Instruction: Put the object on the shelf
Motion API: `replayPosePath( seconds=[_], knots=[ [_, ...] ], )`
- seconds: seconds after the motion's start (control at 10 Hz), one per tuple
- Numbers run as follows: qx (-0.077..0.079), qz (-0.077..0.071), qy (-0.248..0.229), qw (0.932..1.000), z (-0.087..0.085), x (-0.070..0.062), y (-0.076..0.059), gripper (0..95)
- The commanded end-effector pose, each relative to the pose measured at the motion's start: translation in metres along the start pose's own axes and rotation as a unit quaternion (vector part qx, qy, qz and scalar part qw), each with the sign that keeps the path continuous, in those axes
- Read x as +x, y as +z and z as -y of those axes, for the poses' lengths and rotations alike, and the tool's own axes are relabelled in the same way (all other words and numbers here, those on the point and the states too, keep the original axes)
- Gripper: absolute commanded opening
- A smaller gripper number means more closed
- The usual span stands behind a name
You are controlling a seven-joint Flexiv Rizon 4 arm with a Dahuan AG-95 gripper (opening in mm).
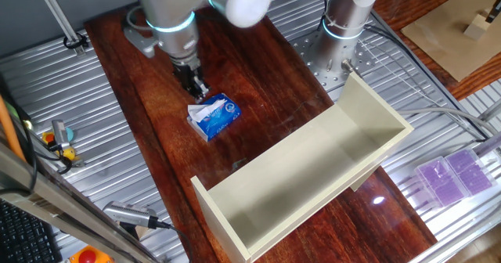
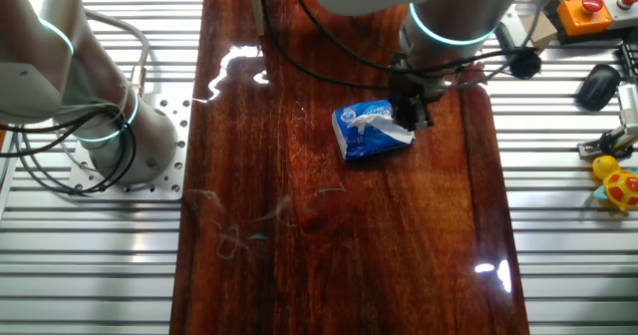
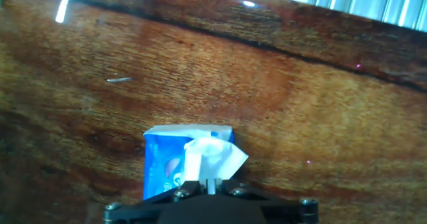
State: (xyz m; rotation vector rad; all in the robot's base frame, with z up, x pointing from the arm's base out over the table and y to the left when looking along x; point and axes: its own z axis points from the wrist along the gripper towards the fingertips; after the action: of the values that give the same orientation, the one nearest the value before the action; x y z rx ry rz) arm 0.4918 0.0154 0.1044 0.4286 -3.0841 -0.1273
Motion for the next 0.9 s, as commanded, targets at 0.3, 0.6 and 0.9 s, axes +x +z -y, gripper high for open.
replayPosePath(
  seconds=[0.3,0.6,0.9],
  knots=[
    [0.003,0.002,0.016,0.9999,-0.012,0.006,0.010,38.0],
    [0.005,0.003,0.024,0.9997,-0.017,0.004,0.021,38.0],
    [0.006,0.004,0.026,0.9996,-0.018,0.008,0.034,38.0]
  ],
)
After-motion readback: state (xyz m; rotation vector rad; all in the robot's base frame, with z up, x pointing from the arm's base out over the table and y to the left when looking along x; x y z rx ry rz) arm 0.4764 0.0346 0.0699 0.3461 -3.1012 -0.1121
